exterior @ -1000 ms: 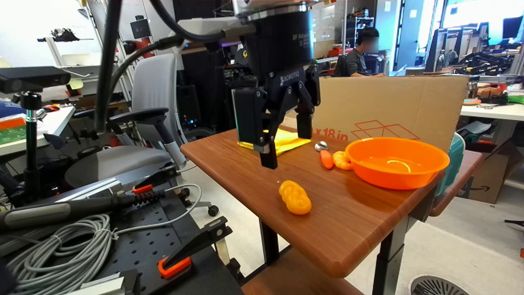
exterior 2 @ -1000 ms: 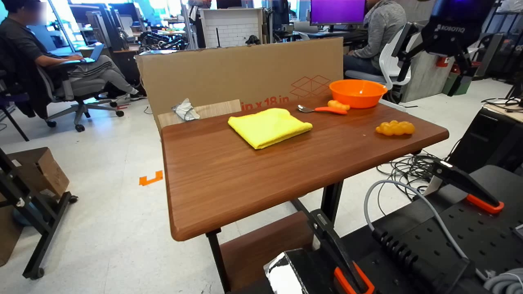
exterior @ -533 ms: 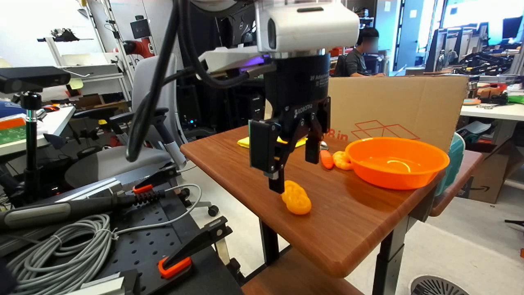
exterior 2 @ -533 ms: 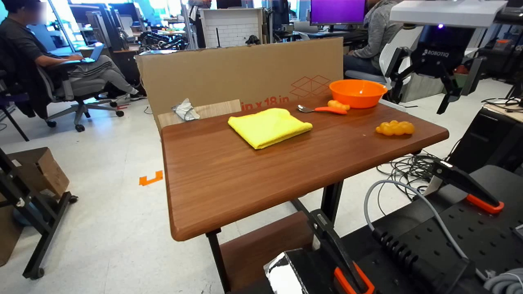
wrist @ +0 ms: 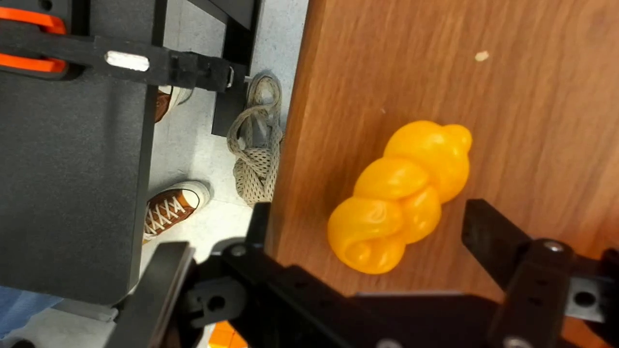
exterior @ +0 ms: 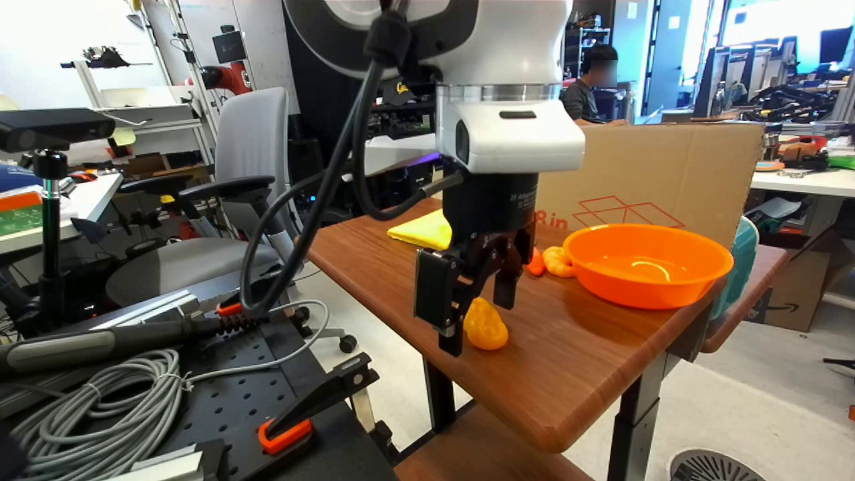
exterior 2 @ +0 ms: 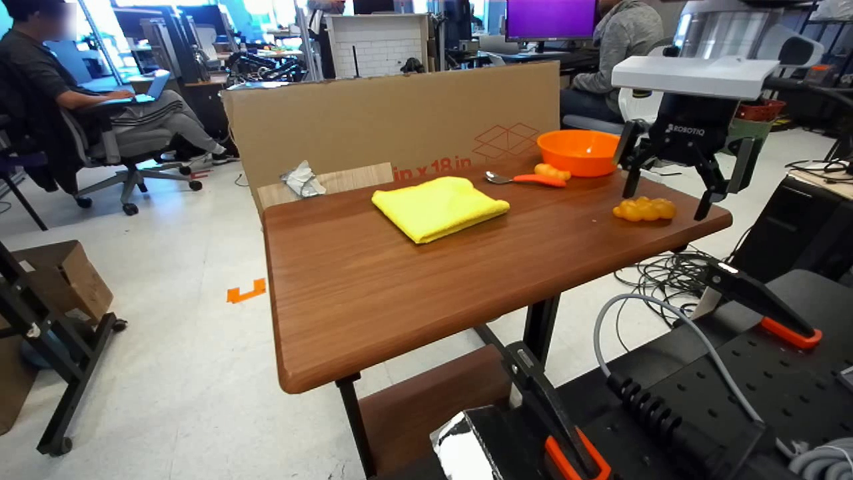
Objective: Put the closest orange object in the bowl
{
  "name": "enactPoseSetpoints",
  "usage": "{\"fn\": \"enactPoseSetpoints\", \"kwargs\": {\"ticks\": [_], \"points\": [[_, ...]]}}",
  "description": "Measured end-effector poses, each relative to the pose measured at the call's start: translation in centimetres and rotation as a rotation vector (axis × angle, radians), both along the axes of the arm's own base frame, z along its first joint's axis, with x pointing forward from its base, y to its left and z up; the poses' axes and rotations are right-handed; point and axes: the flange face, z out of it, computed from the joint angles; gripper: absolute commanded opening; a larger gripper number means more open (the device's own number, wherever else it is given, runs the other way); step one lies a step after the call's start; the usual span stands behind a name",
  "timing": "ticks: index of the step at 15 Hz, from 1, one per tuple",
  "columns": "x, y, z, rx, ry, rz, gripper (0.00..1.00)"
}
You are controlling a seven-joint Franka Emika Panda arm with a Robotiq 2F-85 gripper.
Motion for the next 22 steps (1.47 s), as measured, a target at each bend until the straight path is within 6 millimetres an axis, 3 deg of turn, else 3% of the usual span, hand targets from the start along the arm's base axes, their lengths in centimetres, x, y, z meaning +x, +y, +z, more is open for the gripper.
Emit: {"fn": "enactPoseSetpoints", "kwargs": {"ticks": [1, 3, 8, 11, 17, 20, 22], "points": [[0.1, 0.0, -0.4, 0.001, 0.005, 0.0, 0.75], [0.3, 0.1, -1.0, 0.004, 0.011, -0.004, 0.68], [1.4, 0.6, -0.7, -0.002, -0.005, 0.012, 0.29], [1.6, 0.8, -0.5, -0.003, -0.008, 0.015, 0.22], [2.0, 1.2, -0.2, 0.015, -0.025, 0.02, 0.21], [2.8, 1.1, 1.3, 0.059, -0.051, 0.017, 0.21], [3.3, 0.6, 3.5, 0.096, -0.078, 0.017, 0.21]]}}
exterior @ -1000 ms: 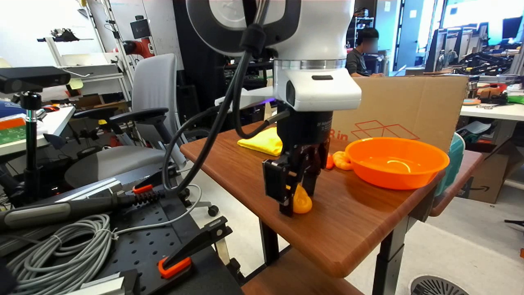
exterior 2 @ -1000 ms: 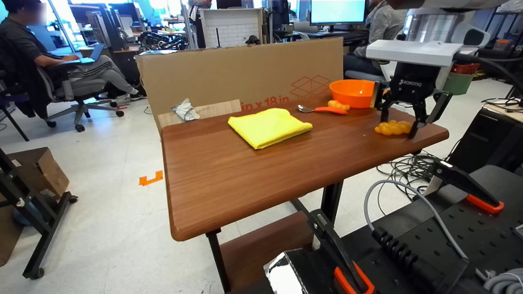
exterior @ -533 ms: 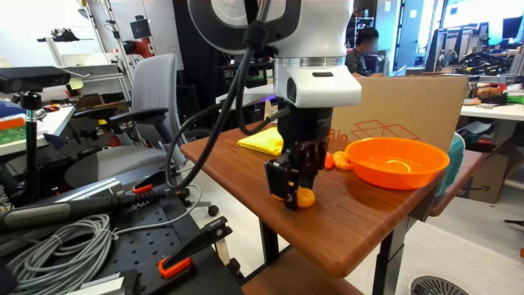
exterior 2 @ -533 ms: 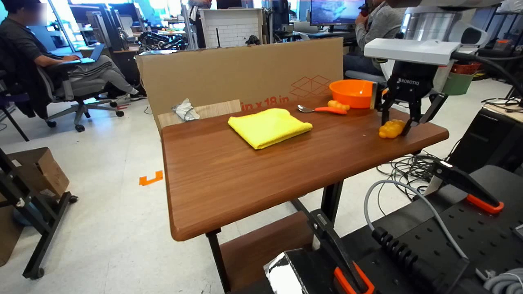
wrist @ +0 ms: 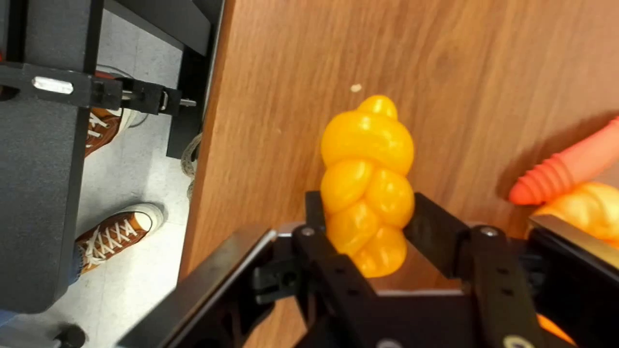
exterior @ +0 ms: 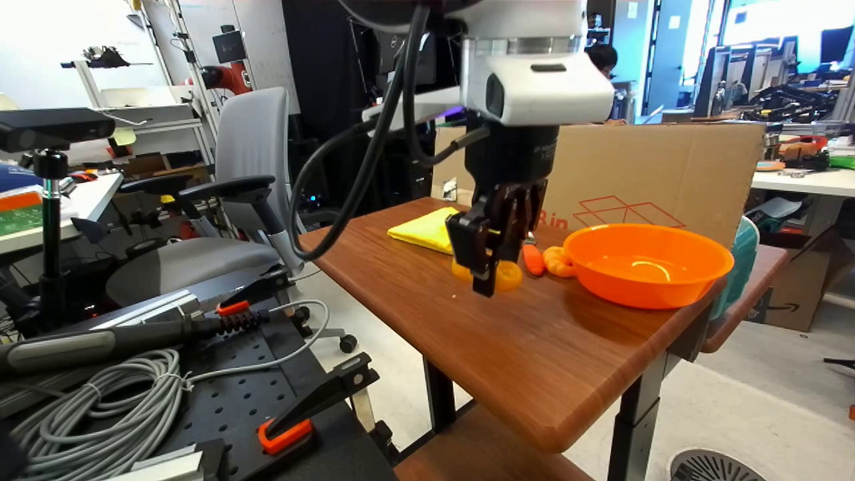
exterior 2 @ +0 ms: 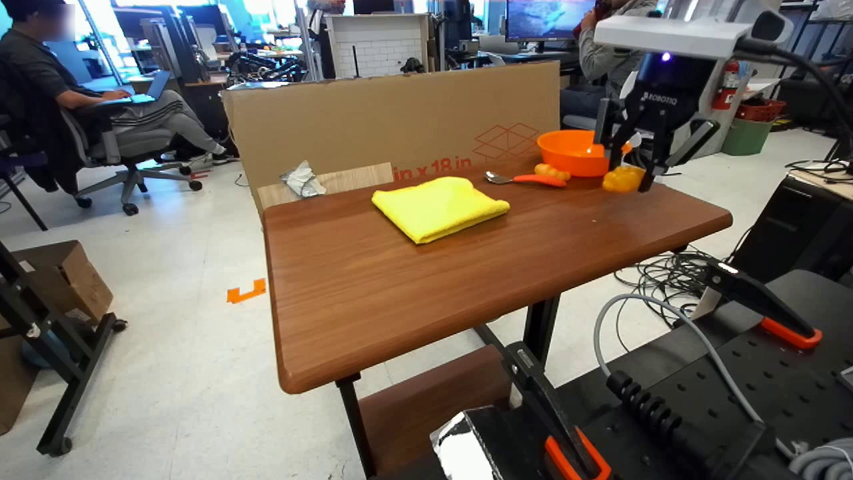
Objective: Put the closest orange object in the bowl
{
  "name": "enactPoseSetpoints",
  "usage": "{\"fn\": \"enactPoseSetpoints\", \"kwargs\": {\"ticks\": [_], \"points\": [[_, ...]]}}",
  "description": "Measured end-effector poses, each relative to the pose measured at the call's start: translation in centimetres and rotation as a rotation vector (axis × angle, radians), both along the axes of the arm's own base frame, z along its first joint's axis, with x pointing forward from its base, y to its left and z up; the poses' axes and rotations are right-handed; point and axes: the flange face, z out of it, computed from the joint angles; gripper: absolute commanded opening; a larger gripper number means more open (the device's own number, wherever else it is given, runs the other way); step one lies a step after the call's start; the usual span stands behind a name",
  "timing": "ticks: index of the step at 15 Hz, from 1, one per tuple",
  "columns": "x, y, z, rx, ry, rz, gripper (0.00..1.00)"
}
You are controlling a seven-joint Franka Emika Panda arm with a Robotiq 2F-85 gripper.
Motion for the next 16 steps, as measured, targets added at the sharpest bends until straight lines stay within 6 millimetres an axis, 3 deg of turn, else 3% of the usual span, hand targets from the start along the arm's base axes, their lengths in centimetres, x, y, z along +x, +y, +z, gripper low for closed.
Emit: {"fn": "enactPoseSetpoints", "kwargs": {"ticks": [7, 9, 12, 16], "points": [[1.6, -3.4, 10.4, 0.092, -0.097, -0.029, 0.21], [2.4, -4.3, 12.5, 0.1, -0.126, -0.046, 0.21], [4.0, -5.0, 14.3, 0.098, -0.155, -0.073, 0.21], [6.4, -5.8, 14.5, 0.084, -0.167, -0.112, 0.21]]}}
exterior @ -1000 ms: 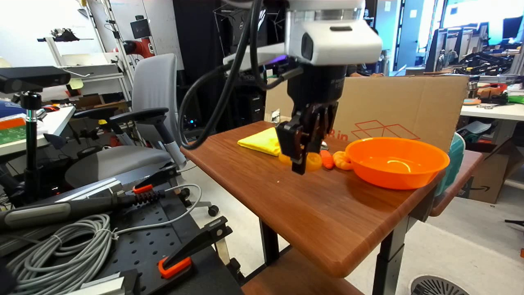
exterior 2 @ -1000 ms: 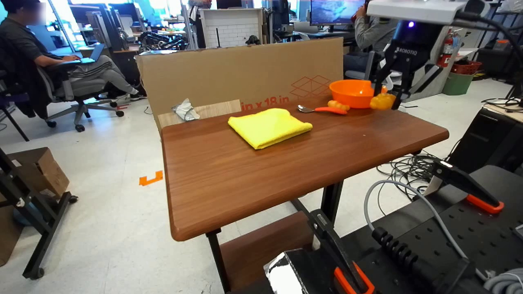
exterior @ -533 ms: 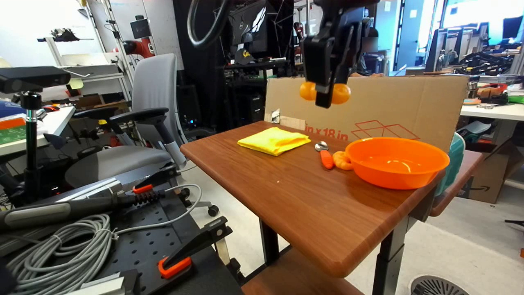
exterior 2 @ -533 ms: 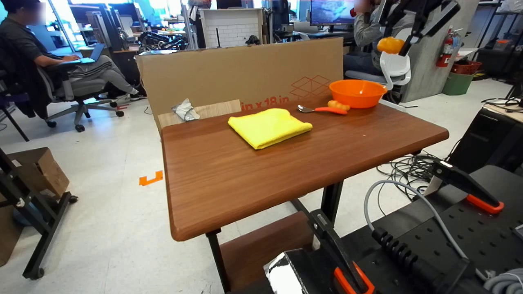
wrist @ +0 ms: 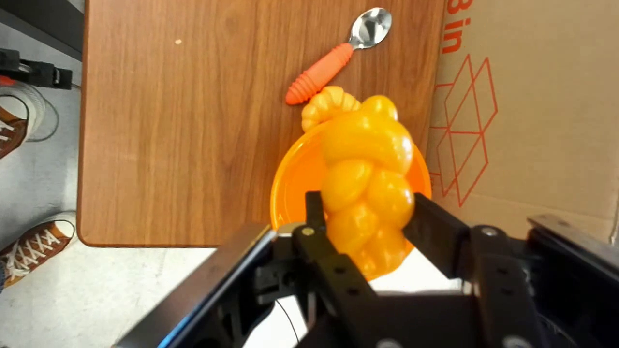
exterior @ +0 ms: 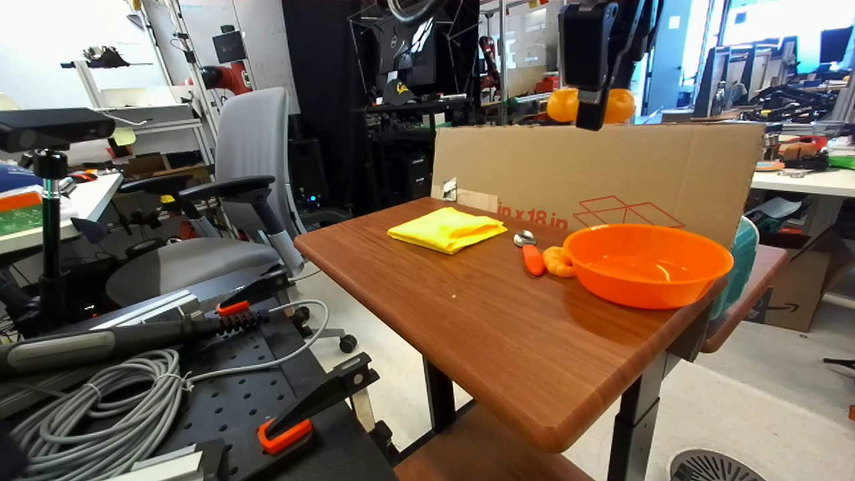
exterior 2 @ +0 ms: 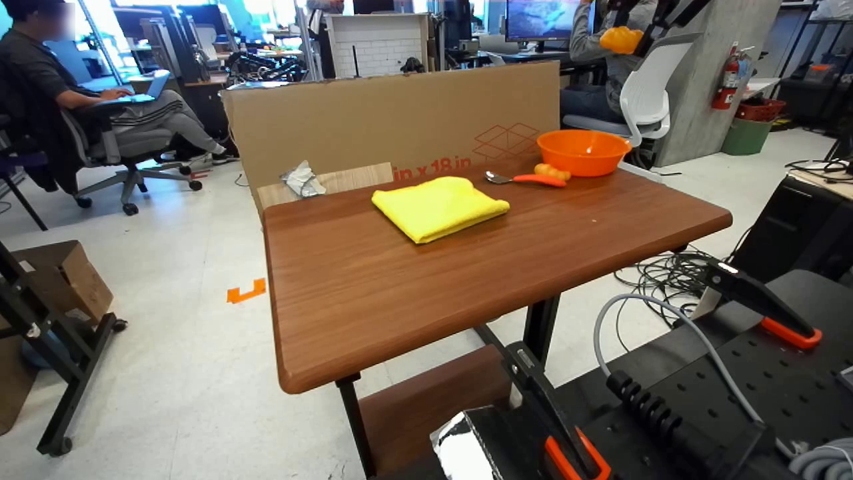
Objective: Put the closest orange object in the bowl
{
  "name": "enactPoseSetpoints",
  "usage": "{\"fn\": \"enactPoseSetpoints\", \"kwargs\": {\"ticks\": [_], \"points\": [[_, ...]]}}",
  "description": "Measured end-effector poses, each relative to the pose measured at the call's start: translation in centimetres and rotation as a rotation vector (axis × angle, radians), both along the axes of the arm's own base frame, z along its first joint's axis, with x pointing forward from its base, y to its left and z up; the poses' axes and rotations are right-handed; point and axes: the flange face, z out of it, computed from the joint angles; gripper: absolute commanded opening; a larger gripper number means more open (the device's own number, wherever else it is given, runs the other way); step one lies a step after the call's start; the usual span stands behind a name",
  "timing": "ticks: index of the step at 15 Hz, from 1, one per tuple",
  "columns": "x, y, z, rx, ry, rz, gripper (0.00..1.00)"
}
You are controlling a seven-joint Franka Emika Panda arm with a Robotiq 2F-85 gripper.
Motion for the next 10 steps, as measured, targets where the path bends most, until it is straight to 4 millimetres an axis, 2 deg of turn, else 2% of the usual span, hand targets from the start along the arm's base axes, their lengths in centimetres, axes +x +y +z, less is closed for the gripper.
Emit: {"fn": "enactPoseSetpoints", "kwargs": {"ticks": [4, 10], "points": [[2.8, -0.8, -1.3, -0.009, 0.006, -0.041, 0.21], [6.6, -1.2, -4.7, -0.018, 0.026, -0.095, 0.21]]}}
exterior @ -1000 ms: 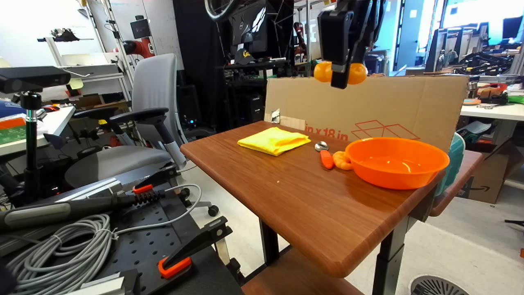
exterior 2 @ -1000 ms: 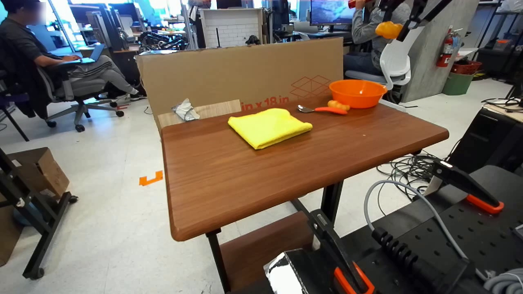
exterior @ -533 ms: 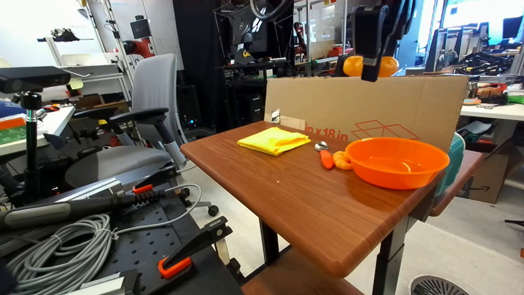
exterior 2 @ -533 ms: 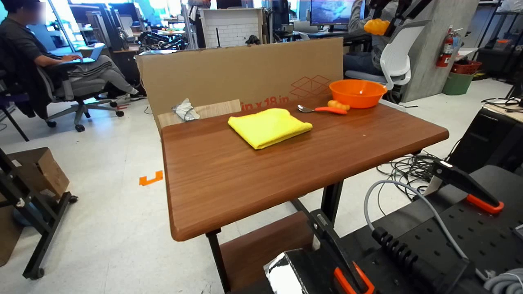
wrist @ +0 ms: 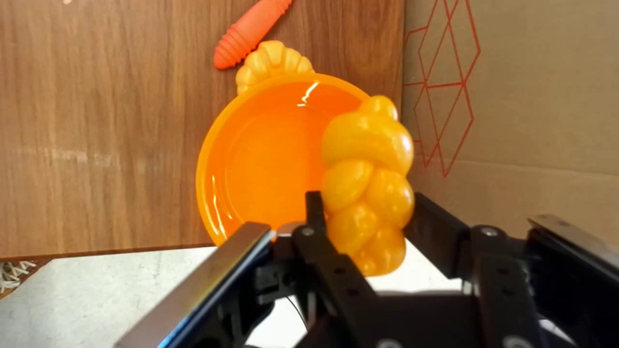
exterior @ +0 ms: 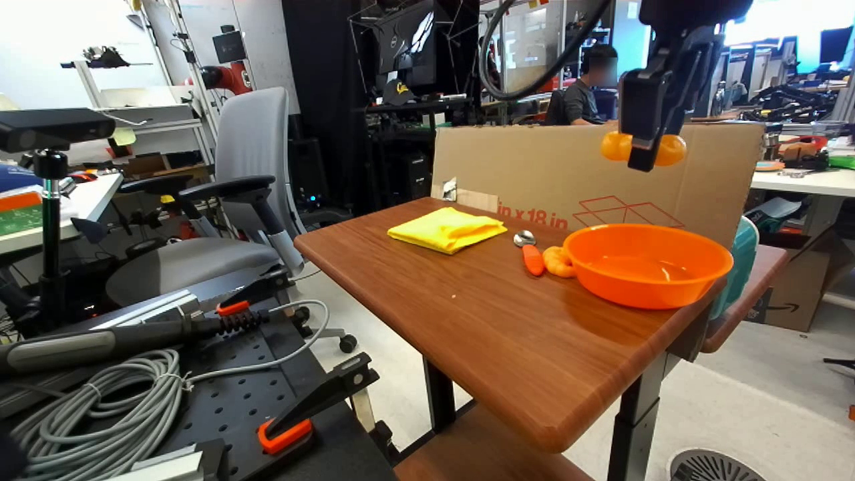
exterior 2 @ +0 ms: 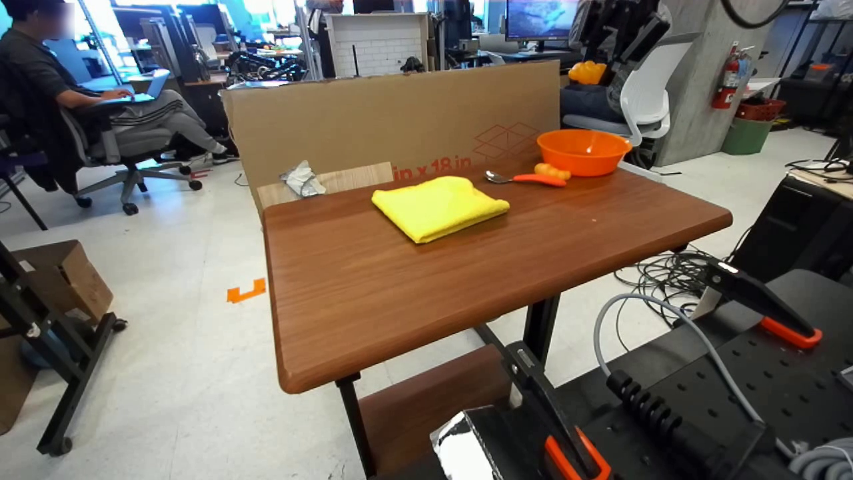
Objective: Put the closest orange object in the bowl
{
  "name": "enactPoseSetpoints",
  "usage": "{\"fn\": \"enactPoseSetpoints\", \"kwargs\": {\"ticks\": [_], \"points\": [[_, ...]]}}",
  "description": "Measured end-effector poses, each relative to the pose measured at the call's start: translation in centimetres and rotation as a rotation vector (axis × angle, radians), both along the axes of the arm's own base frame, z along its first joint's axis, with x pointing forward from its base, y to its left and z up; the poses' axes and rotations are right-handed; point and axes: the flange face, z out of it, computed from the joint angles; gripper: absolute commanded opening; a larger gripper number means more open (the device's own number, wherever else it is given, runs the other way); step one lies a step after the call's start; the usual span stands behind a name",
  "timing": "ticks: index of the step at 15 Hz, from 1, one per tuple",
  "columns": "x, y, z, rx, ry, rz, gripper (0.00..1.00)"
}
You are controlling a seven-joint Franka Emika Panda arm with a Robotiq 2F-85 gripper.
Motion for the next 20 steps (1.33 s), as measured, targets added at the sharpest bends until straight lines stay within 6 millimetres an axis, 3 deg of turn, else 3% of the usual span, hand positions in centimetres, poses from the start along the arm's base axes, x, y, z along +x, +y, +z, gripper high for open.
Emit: {"fn": "enactPoseSetpoints", "kwargs": {"ticks": [7, 16, 17, 18, 20], "points": [[2.5, 0.0, -5.9, -0.036, 0.016, -0.045, 0.21], [3.7, -0.8, -11.9, -0.075, 0.07, -0.084, 0.21], [3.8, -0.9, -12.2, -0.081, 0.075, -0.086, 0.71], [3.9, -0.9, -12.5, -0.085, 0.078, -0.088, 0.73], [4.2, -1.0, -12.6, -0.093, 0.081, -0.093, 0.86]]}}
